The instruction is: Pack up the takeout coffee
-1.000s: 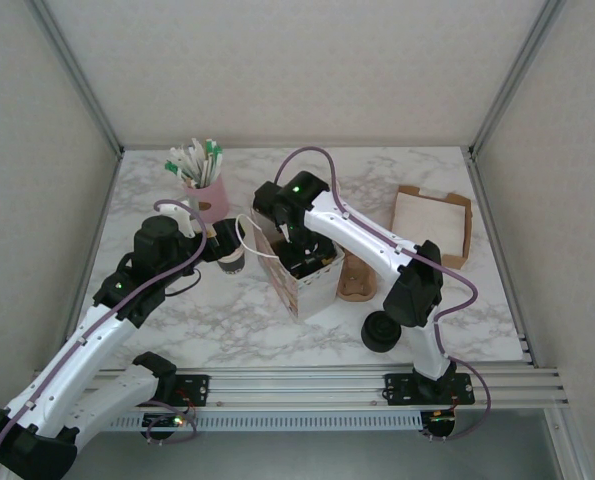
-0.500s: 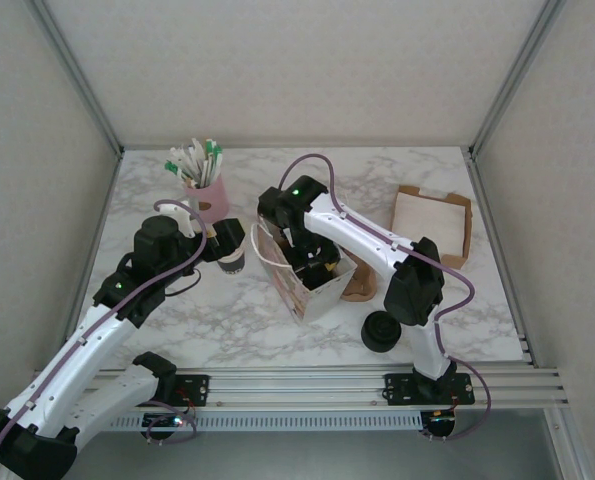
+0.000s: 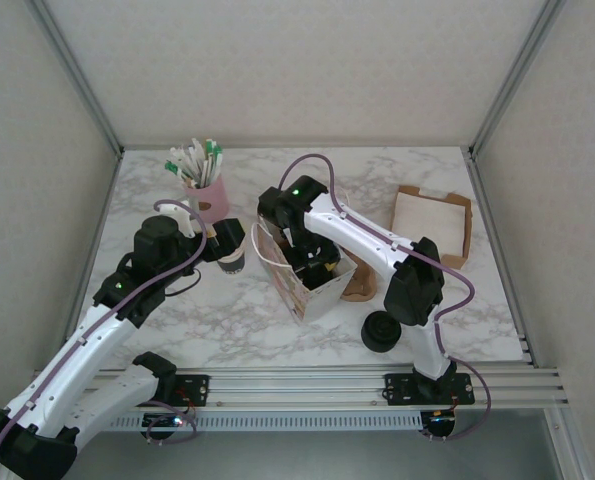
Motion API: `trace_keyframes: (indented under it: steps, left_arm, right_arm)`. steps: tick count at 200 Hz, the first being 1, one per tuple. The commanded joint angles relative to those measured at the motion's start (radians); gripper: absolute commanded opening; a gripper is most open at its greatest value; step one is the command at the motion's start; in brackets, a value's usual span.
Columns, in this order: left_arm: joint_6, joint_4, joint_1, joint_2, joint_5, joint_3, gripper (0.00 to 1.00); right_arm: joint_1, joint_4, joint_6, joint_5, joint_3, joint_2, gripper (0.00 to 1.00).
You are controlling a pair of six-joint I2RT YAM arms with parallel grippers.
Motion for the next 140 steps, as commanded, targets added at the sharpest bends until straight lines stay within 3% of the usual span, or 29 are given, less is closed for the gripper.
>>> trace_keyframes:
  steps: [1, 140]
  left_arm:
    - [0.001, -0.007, -0.008, -0.013, -0.001, -0.002, 1.0]
    - [0.003, -0.013, -0.008, -0.018, -0.008, 0.002, 1.0]
  right_arm:
    - [-0.007, 0.009, 0.001, 0.002, -0.007, -0.005, 0.64]
    - [-0.006, 0.031, 0.001, -0.006, -0.023, -0.003, 0.64]
